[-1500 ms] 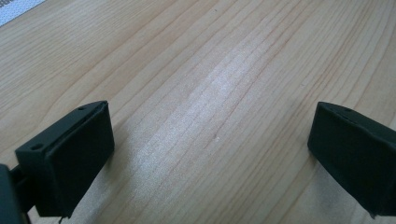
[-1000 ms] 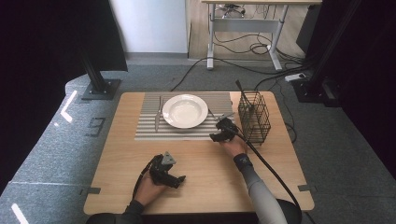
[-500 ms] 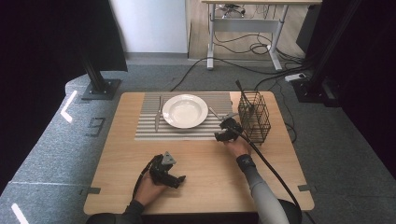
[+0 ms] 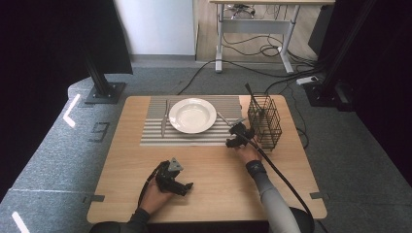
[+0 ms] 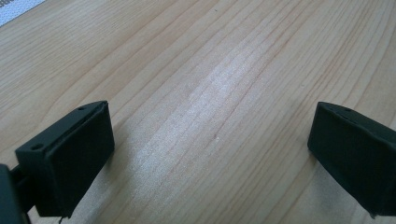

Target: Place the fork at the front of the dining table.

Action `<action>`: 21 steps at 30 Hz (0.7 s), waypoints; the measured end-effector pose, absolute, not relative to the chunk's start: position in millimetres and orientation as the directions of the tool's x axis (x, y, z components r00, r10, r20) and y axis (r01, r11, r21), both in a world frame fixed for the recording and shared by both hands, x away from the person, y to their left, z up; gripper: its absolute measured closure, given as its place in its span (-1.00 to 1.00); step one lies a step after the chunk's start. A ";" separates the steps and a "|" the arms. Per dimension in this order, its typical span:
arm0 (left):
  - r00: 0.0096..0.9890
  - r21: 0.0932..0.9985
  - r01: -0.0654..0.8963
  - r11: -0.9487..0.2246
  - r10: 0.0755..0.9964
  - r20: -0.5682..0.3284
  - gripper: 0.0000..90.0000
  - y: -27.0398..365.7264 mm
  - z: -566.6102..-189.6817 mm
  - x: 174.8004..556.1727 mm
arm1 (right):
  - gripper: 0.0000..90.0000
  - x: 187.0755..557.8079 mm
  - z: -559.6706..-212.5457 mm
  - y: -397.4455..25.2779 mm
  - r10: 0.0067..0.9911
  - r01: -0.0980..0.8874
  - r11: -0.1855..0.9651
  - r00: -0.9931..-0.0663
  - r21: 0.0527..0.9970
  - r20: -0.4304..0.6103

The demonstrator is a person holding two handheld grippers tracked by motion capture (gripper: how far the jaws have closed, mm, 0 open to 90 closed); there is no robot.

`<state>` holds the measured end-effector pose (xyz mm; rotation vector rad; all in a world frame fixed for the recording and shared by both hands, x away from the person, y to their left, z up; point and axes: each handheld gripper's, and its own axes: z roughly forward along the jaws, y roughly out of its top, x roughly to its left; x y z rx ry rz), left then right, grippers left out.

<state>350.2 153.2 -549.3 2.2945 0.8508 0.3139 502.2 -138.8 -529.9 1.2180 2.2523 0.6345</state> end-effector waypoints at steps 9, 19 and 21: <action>0.759 0.659 0.492 -0.569 0.651 -0.005 -1.00 153.1 -549.4 350.2 | -0.48 499.7 -523.8 -139.4 0.866 0.631 0.451 -0.481 0.632 -0.139; 0.759 0.659 0.492 -0.569 0.651 -0.005 -1.00 153.1 -549.4 350.2 | -0.49 503.2 -529.2 -135.1 0.855 0.649 0.511 -0.449 0.564 -0.258; 0.759 0.660 0.492 -0.568 0.651 -0.006 -1.00 153.1 -549.4 350.1 | -0.46 504.0 -528.8 -137.0 0.865 0.660 0.491 -0.449 0.569 -0.226</action>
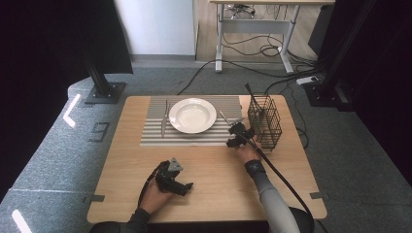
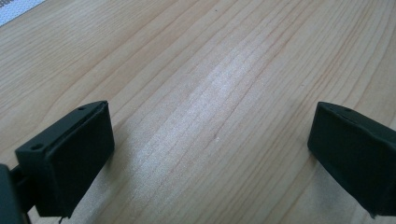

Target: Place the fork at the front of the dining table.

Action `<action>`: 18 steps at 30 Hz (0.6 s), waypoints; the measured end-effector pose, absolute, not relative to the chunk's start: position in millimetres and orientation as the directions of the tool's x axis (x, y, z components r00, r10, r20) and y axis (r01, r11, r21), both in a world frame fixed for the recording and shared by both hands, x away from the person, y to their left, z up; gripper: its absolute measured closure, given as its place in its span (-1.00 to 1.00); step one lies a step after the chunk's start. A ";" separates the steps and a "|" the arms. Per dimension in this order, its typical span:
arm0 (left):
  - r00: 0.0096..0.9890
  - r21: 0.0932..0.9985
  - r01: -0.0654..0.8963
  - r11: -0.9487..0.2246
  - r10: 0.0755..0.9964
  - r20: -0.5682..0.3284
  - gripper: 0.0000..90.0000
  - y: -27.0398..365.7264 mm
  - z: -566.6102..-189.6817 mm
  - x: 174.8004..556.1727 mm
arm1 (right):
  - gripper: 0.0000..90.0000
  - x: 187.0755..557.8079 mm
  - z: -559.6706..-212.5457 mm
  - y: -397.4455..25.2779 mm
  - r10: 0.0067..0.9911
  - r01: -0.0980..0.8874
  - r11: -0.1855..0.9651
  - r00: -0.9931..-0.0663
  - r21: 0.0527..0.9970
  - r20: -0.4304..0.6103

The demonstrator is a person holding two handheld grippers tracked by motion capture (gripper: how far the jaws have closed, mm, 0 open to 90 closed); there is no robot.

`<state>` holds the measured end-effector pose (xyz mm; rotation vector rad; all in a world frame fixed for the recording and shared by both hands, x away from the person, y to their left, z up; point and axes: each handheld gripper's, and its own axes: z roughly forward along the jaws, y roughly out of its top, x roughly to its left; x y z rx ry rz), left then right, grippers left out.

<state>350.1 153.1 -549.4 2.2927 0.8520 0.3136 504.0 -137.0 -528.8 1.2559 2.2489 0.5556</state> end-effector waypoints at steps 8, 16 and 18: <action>0.759 0.659 0.492 -0.568 0.651 -0.005 -1.00 153.1 -549.4 350.2 | -0.40 502.3 -530.8 -131.0 0.861 0.664 0.433 -0.504 0.609 -0.062; 0.758 0.660 0.493 -0.567 0.652 -0.006 -1.00 153.0 -549.4 350.1 | -0.32 496.0 -519.2 -127.4 0.823 0.611 0.420 -0.568 0.670 0.001; 0.759 0.660 0.493 -0.567 0.652 -0.007 -1.00 153.0 -549.4 350.1 | -0.03 492.5 -510.7 -133.1 0.835 0.610 0.415 -0.550 0.675 -0.017</action>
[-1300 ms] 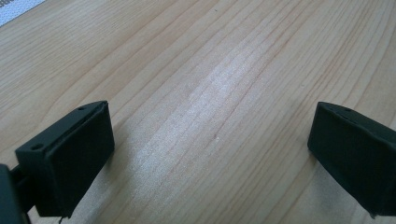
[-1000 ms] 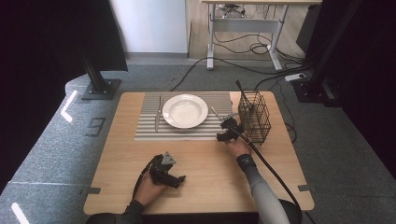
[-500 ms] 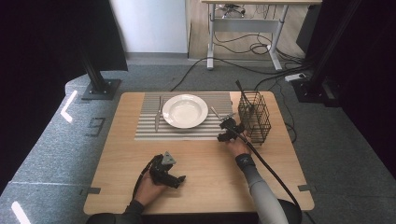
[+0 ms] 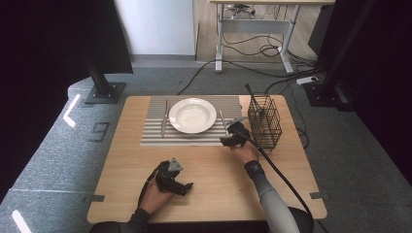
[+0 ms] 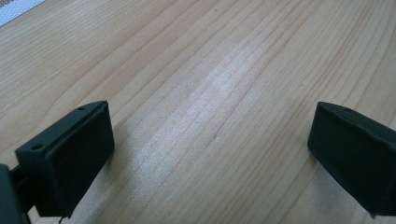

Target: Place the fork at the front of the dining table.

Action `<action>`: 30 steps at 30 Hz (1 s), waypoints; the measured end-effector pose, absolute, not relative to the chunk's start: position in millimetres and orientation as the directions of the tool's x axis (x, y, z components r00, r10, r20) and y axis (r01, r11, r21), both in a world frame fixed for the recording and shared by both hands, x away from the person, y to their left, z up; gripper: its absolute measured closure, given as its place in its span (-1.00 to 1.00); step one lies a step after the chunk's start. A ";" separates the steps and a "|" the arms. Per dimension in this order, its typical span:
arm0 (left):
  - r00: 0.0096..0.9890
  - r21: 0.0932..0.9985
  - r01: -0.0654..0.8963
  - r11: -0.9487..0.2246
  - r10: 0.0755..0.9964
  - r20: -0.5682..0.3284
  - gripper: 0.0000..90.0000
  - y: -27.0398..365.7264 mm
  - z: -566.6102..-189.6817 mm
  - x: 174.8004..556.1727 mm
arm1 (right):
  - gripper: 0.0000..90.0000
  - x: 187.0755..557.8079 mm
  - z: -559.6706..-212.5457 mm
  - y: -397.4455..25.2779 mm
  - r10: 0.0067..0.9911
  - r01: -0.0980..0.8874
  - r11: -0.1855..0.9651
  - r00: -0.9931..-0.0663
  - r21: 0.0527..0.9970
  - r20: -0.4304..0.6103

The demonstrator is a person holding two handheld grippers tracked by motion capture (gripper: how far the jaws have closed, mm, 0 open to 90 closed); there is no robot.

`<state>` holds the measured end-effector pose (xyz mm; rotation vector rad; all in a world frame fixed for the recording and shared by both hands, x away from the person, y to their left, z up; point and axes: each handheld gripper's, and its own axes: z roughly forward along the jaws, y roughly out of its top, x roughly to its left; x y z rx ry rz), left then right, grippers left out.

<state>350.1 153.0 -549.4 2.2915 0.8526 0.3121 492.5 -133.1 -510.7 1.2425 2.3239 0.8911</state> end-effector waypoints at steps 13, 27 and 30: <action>0.759 0.659 0.492 -0.569 0.651 -0.005 -1.00 153.2 -549.3 350.2 | 0.66 480.9 -516.2 -140.2 0.815 0.571 0.480 -0.572 0.666 -0.097; 0.759 0.660 0.493 -0.567 0.651 -0.006 -1.00 153.1 -549.4 350.2 | 0.59 500.5 -519.7 -122.6 0.802 0.541 0.467 -0.592 0.700 -0.078; 0.758 0.660 0.493 -0.567 0.652 -0.007 -1.00 153.1 -549.4 350.1 | 0.58 506.4 -520.2 -120.5 0.808 0.542 0.458 -0.585 0.704 -0.075</action>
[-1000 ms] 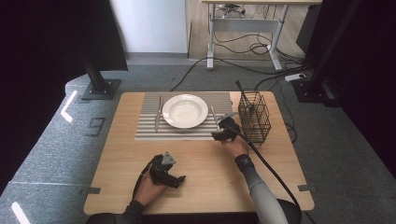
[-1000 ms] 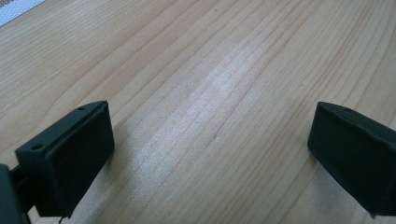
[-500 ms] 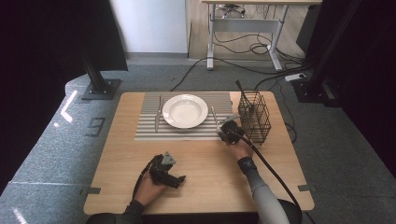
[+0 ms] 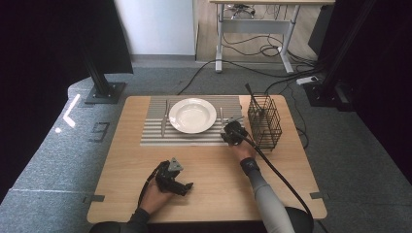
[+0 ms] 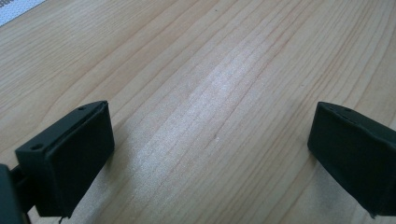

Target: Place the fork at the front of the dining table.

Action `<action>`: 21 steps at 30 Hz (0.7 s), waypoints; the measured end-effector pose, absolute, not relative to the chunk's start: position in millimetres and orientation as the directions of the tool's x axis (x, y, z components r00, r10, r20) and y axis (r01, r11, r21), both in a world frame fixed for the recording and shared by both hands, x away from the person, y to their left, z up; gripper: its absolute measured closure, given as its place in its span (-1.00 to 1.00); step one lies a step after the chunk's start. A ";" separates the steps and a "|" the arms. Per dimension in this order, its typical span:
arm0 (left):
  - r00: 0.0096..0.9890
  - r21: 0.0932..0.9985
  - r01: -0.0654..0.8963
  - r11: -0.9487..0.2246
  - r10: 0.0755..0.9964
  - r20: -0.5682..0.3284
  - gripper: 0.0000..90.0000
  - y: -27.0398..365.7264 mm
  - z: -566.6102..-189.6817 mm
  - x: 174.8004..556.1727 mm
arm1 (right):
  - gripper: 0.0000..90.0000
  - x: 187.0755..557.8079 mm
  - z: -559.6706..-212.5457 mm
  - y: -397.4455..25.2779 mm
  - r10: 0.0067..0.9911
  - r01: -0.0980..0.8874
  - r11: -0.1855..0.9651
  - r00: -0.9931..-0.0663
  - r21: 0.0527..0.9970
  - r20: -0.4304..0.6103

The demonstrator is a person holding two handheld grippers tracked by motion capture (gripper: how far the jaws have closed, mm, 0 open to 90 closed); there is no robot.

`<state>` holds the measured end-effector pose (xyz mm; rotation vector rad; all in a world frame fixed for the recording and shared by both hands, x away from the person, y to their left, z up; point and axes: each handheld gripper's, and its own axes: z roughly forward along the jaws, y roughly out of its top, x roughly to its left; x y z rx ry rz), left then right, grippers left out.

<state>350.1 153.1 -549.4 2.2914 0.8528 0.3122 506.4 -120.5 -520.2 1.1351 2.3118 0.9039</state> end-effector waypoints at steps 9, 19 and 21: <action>0.759 0.660 0.493 -0.567 0.652 -0.007 -1.00 153.1 -549.4 350.1 | 0.42 520.5 -521.0 -123.3 0.828 0.565 0.420 -0.559 0.710 -0.046; 0.758 0.660 0.492 -0.567 0.652 -0.006 -1.00 153.2 -549.4 350.0 | -0.49 506.9 -506.2 -122.2 0.811 0.546 0.425 -0.584 0.722 -0.035; 0.758 0.660 0.494 -0.566 0.652 -0.008 -1.00 153.5 -549.4 349.4 | -0.64 500.3 -501.8 -122.1 0.807 0.548 0.428 -0.589 0.718 -0.031</action>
